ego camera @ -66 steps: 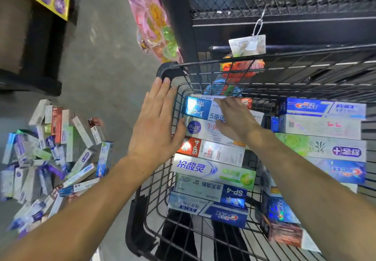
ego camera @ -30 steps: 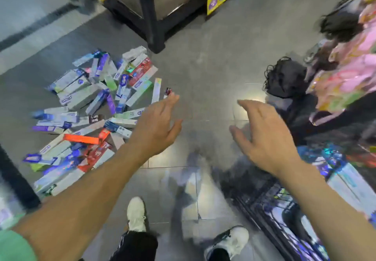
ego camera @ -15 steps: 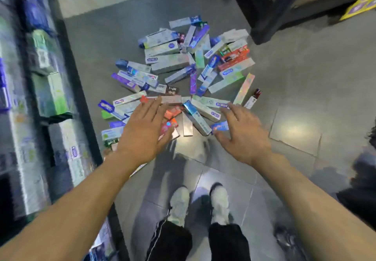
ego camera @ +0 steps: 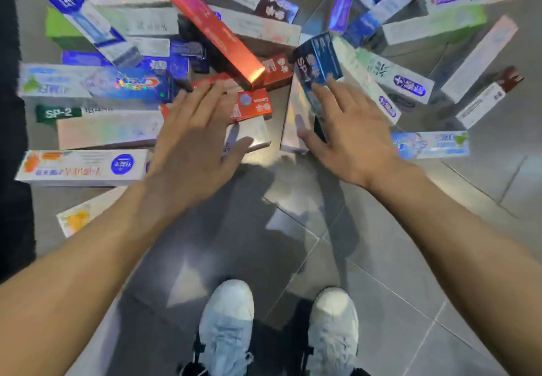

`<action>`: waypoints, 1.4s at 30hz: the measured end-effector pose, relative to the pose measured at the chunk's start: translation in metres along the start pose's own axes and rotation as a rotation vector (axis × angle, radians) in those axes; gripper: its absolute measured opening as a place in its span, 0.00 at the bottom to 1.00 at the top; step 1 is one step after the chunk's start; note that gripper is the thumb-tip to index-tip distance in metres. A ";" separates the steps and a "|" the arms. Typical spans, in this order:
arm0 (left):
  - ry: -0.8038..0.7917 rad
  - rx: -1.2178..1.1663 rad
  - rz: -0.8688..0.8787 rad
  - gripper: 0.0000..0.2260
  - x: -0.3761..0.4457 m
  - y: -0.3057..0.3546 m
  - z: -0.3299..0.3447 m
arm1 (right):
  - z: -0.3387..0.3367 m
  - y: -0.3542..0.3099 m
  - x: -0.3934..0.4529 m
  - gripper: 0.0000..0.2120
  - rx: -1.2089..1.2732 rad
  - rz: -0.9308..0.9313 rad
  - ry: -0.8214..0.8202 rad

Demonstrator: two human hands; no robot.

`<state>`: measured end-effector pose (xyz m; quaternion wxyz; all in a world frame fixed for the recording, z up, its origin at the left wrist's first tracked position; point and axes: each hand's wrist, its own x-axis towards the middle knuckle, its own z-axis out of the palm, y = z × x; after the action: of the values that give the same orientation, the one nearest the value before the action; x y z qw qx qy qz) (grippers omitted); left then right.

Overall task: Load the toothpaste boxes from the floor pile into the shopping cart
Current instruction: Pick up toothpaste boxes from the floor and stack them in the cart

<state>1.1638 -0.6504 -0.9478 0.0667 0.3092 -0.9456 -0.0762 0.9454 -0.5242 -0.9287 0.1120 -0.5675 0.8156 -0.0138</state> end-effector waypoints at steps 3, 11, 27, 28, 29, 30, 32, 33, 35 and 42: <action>0.072 -0.036 0.004 0.31 -0.007 -0.011 0.045 | 0.044 0.016 0.005 0.33 0.043 -0.017 0.105; 0.033 0.060 0.041 0.31 0.012 -0.026 0.076 | 0.080 0.039 0.008 0.30 0.269 0.063 0.295; 0.149 -0.772 -0.791 0.24 0.109 0.005 0.062 | 0.082 0.053 0.036 0.28 0.562 0.376 0.140; 0.151 -0.820 -0.880 0.26 0.122 0.001 0.062 | 0.082 0.052 0.035 0.28 0.568 0.377 0.137; 0.159 -0.863 -0.959 0.29 0.133 -0.003 0.061 | 0.082 0.051 0.034 0.27 0.579 0.377 0.138; 0.168 -0.903 -1.018 0.33 0.143 -0.005 0.060 | 0.083 0.050 0.032 0.27 0.604 0.380 0.149; 0.184 -0.948 -1.089 0.36 0.155 -0.006 0.061 | 0.082 0.043 0.028 0.25 0.712 0.394 0.183; 0.184 -0.944 -1.106 0.35 0.159 -0.006 0.062 | 0.082 0.038 0.027 0.25 0.787 0.407 0.199; 0.196 -0.920 -1.130 0.33 0.163 -0.006 0.065 | 0.081 0.031 0.028 0.25 0.949 0.428 0.221; 0.158 -1.412 -1.036 0.17 0.146 -0.008 0.056 | 0.076 0.022 0.042 0.23 1.457 0.442 0.186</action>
<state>1.0421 -0.7382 -0.9926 0.2647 0.5905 -0.4109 -0.6422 0.9265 -0.5478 -1.0134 0.3888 -0.1704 0.7012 -0.5729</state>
